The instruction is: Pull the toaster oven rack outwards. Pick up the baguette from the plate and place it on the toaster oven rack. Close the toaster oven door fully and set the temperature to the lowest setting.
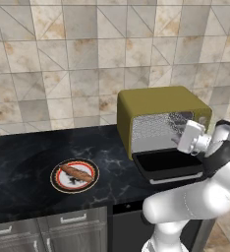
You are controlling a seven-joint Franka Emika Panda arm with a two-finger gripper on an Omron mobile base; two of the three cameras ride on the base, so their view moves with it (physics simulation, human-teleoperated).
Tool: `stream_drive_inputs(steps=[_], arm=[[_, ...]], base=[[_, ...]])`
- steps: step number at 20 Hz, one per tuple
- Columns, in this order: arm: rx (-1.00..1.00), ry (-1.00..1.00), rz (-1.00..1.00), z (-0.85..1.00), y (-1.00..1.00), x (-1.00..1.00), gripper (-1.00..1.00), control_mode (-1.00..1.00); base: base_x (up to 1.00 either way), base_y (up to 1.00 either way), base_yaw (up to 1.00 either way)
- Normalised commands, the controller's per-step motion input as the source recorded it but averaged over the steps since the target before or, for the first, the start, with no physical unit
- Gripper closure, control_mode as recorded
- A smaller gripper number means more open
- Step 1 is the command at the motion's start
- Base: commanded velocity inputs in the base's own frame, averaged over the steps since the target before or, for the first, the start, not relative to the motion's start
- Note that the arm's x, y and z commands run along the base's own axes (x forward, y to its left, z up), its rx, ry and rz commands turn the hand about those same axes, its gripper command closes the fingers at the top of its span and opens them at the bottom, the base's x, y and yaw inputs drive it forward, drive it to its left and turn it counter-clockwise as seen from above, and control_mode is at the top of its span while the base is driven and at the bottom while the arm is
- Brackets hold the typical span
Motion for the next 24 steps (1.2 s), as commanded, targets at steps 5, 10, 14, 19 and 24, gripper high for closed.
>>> stream_drive_inputs(steps=[5, 10, 14, 19, 24], arm=[[-0.31, -0.36, -0.08, -0.05, 0.63, -0.02, -1.0, -1.0], [-0.23, -0.02, -0.14, -0.33, 0.15, 0.0, -1.0, -1.0], [-0.17, 0.0, -0.16, -0.24, 0.06, 0.03, -1.0, -1.0], [-0.1, 0.0, -0.16, -0.21, 0.03, 0.14, -1.0, -1.0], [-0.02, 0.04, -0.14, -0.18, 0.0, 0.24, -1.0, -1.0]], base=[[0.0, 0.0, 0.0], [0.0, 0.0, 0.0], [0.0, 0.0, 0.0], [0.0, 0.0, 0.0], [0.0, 0.0, 0.0]])
